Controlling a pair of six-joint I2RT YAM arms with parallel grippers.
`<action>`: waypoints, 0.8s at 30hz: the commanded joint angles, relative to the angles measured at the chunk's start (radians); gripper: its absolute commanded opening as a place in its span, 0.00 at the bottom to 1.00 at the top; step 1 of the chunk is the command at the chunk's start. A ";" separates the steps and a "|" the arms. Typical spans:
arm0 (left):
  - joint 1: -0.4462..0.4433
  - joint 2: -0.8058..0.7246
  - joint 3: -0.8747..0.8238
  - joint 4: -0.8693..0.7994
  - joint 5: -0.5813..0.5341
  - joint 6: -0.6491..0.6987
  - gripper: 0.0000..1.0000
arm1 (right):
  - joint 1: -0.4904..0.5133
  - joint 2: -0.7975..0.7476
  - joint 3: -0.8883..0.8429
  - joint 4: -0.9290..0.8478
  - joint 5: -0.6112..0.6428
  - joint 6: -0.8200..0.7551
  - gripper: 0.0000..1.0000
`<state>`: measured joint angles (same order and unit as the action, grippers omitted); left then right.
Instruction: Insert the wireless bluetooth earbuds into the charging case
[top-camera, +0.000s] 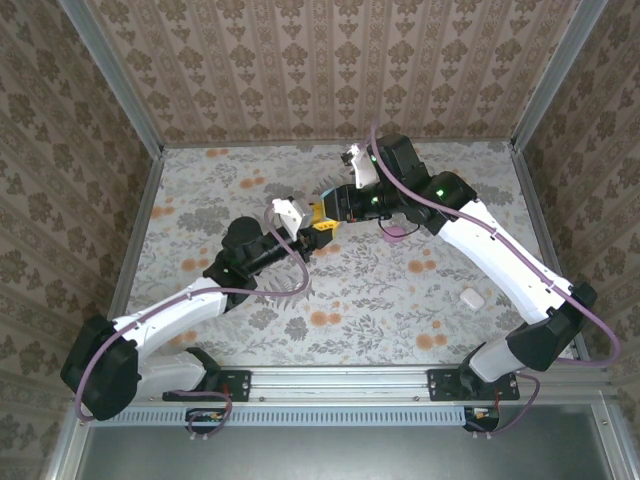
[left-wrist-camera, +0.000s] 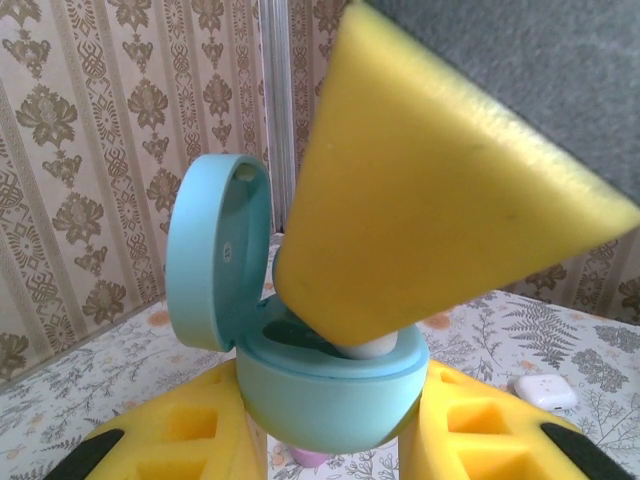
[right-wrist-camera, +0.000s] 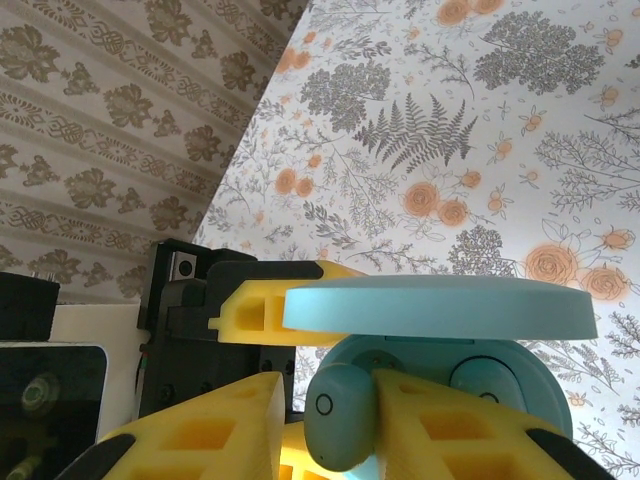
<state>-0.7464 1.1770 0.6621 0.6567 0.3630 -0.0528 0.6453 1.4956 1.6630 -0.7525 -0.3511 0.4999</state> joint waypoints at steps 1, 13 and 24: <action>-0.008 -0.008 0.041 0.067 0.014 -0.023 0.30 | 0.007 -0.004 0.032 -0.047 0.011 -0.007 0.32; -0.008 -0.008 0.043 0.067 0.013 -0.027 0.30 | 0.010 -0.013 0.049 -0.063 0.030 -0.004 0.32; -0.008 -0.004 0.047 0.070 0.012 -0.032 0.30 | 0.011 -0.041 0.043 -0.049 0.050 0.001 0.31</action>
<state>-0.7467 1.1770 0.6621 0.6674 0.3634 -0.0601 0.6506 1.4918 1.6848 -0.7898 -0.3206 0.5003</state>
